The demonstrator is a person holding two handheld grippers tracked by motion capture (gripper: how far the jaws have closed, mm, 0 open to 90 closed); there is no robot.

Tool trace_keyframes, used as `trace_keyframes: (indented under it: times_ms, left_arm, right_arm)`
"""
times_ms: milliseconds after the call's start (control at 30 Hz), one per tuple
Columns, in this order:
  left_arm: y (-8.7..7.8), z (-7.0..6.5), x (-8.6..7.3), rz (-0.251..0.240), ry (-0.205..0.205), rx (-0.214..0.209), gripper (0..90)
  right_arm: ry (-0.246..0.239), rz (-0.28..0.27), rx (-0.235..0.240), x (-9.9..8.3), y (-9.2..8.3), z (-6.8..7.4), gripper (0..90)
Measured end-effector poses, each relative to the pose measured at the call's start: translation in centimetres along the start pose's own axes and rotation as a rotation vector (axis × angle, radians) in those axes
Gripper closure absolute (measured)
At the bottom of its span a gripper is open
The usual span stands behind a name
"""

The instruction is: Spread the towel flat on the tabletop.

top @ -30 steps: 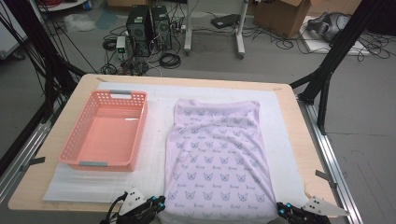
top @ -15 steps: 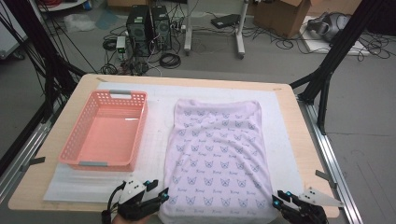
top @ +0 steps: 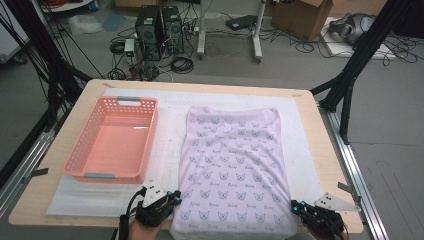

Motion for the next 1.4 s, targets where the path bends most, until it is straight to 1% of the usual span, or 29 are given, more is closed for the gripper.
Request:
trace_keyframes:
  times_ms: [100, 133, 233, 300, 333, 367, 400, 433, 467, 533, 600, 667, 767, 800, 833, 867, 900, 933, 967, 1000, 1033, 1067, 1100, 1133, 1167, 1200, 1267, 1400]
  left_arm:
    - [-1.2, -0.3, -0.4, -0.010, -0.013, -0.018, 86.8]
    - [-1.6, -0.5, -0.6, -0.014, -0.015, -0.026, 86.8]
    - [-2.7, -1.3, -1.2, -0.014, -0.001, -0.043, 86.7]
    - [-3.1, -1.7, -1.7, -0.008, 0.003, -0.051, 86.2]
    - [-3.3, -1.8, -1.9, -0.011, 0.002, -0.051, 84.6]
    - [-3.4, -1.9, -2.0, -0.016, -0.008, -0.050, 78.0]
    - [-3.5, -1.9, -2.0, -0.020, -0.023, -0.050, 66.1]
    - [-3.5, -1.8, -1.9, -0.032, -0.033, -0.048, 58.7]
    - [-3.6, -1.8, -1.7, -0.049, -0.034, -0.046, 56.5]
    - [-3.6, -1.7, -1.3, -0.073, -0.038, -0.053, 53.0]
    - [-3.4, -1.5, -1.0, -0.085, -0.038, -0.055, 51.6]
    - [-3.1, -1.2, -0.7, -0.089, -0.046, -0.051, 50.5]
    - [-2.8, -0.9, -0.3, -0.097, -0.042, -0.047, 49.7]
    - [-2.8, -0.8, -0.2, -0.098, -0.042, -0.046, 49.5]
    - [-2.7, -0.7, -0.1, -0.100, -0.047, -0.046, 49.3]
    - [-2.7, -0.5, 0.0, -0.100, -0.046, -0.043, 49.3]
    - [-2.7, -0.4, 0.1, -0.102, -0.049, -0.041, 49.2]
    - [-2.7, -0.3, 0.1, -0.102, -0.052, -0.041, 49.0]
    - [-2.7, -0.2, 0.1, -0.101, -0.050, -0.041, 49.0]
    - [-2.7, -0.2, 0.2, -0.102, -0.048, -0.042, 49.1]
    - [-2.6, -0.1, 0.4, -0.104, -0.045, -0.043, 49.0]
    - [-2.5, 0.0, 0.6, -0.107, -0.044, -0.047, 48.6]
    - [-2.3, 0.0, 0.8, -0.105, -0.041, -0.052, 48.5]
    - [-2.1, 0.1, 1.0, -0.104, -0.038, -0.055, 47.8]
    - [-1.8, 0.2, 1.2, -0.104, -0.039, -0.060, 47.0]
    - [-1.5, 0.2, 1.4, -0.100, -0.038, -0.065, 46.4]
    - [-0.8, 0.4, 1.7, -0.090, -0.033, -0.070, 46.0]
    - [0.7, 0.9, 2.5, -0.071, -0.029, -0.083, 48.2]
  right_arm:
    - [0.020, -0.009, 0.021, -0.4, -1.2, 0.1, 88.2]
    - [0.018, -0.015, 0.026, -0.5, -1.6, 0.2, 88.2]
    - [0.012, -0.015, 0.049, -1.0, -2.7, 0.8, 88.2]
    - [0.005, 0.006, 0.058, -1.7, -3.2, 1.2, 88.1]
    - [0.008, 0.020, 0.065, -2.1, -3.4, 1.3, 88.1]
    - [0.009, 0.031, 0.065, -2.4, -3.5, 1.4, 87.4]
    - [0.010, 0.037, 0.058, -2.7, -3.6, 1.3, 85.6]
    - [0.018, 0.034, 0.056, -2.8, -3.8, 1.2, 80.4]
    - [0.034, 0.022, 0.051, -2.6, -3.9, 1.1, 75.2]
    - [0.054, -0.013, 0.036, -2.0, -4.1, 0.7, 72.2]
    - [0.058, -0.040, 0.016, -1.3, -3.7, 0.3, 71.5]
    - [0.068, -0.049, -0.006, -0.5, -2.5, -0.3, 71.1]
    - [0.077, -0.036, -0.048, 0.4, -0.3, -1.1, 67.6]
    - [0.086, -0.023, -0.058, 0.7, 0.5, -1.3, 66.9]
    - [0.082, -0.011, -0.067, 0.9, 1.2, -1.5, 68.6]
    - [0.065, -0.014, -0.084, 1.1, 1.5, -1.6, 74.3]
    - [0.047, -0.007, -0.079, 1.2, 1.6, -1.6, 81.8]
    - [0.046, 0.005, -0.051, 1.2, 1.5, -1.4, 87.3]
    - [0.022, 0.021, -0.067, 1.1, 1.2, -1.5, 88.2]
    - [-0.009, 0.044, -0.100, 0.9, 0.7, -1.6, 88.4]
    - [-0.020, 0.057, -0.116, 0.8, 0.3, -1.8, 88.4]
    - [-0.016, 0.064, -0.130, 0.5, -0.1, -2.0, 88.3]
    - [0.001, 0.062, -0.129, 0.4, -0.4, -2.2, 88.0]
    - [0.027, 0.057, -0.107, 0.3, -0.5, -2.3, 85.1]
    - [0.040, 0.051, -0.085, 0.4, -0.5, -2.3, 76.6]
    - [0.046, 0.039, -0.078, 0.5, -0.4, -2.4, 69.5]
    - [0.060, 0.015, -0.071, 1.0, -0.1, -2.5, 66.6]
    - [0.063, -0.008, -0.079, 1.8, 0.6, -3.0, 65.4]
Point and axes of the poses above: each handheld gripper's, and its own axes: y roughly forward along the jaws, x roughly out of its top, z roughly to its left, the point moved 8 cm from there along y, roughly forward along the jaws, and after that the axes turned 2 degrees about -z, right-handed, at the moved point
